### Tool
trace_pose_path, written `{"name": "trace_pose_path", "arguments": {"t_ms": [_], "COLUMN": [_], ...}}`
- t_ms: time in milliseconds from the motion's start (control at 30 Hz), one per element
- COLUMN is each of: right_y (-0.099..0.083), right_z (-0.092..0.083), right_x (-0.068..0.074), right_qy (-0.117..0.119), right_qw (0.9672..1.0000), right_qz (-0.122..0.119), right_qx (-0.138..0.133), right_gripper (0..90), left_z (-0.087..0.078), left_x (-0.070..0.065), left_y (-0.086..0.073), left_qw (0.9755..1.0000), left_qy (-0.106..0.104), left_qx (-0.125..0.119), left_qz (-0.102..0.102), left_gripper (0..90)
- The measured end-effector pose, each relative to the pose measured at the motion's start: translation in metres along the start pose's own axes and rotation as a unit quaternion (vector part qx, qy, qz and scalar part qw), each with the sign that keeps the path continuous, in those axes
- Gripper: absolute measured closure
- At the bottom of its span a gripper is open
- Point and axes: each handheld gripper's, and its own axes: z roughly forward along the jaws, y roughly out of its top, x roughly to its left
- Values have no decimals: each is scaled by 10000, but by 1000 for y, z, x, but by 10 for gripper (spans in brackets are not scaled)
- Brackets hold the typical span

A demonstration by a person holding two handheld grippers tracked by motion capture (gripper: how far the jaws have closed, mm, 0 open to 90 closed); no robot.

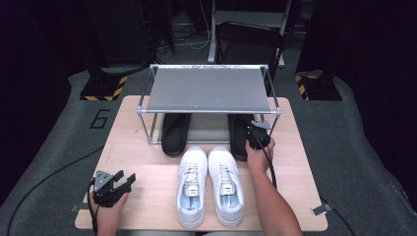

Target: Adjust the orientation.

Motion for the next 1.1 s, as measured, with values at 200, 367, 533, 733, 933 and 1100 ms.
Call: {"name": "trace_pose_path", "arguments": {"t_ms": [200, 367, 533, 733, 933, 1100], "right_y": [-3, -2, -3, -2, 6, 14], "right_z": [2, 3, 4, 5, 7, 10], "right_x": [-1, -2, -1, -1, 4, 10], "right_qy": [-20, -124, -122, -136, -141, -164], "right_qw": [10000, 9999, 9998, 9998, 9996, 9993], "right_qz": [2, -60, 149, 128, 221, 241], "right_qx": [51, 34, 33, -68, -113, -219], "right_gripper": [762, 794, 823, 834, 837, 836], "left_z": [0, 1, 1, 1, 1, 2], "left_x": [-1, 0, 0, 0, 0, 0], "left_y": [0, 0, 0, 0, 0, -1], "left_qw": [10000, 10000, 10000, 10000, 10000, 10000], "left_qy": [-9, -5, -7, -17, -28, -17], "left_qx": [26, 33, 22, 20, 22, -18], "left_qz": [25, 39, 19, 34, 22, 9], "left_gripper": [456, 456, 456, 456, 456, 457]}}
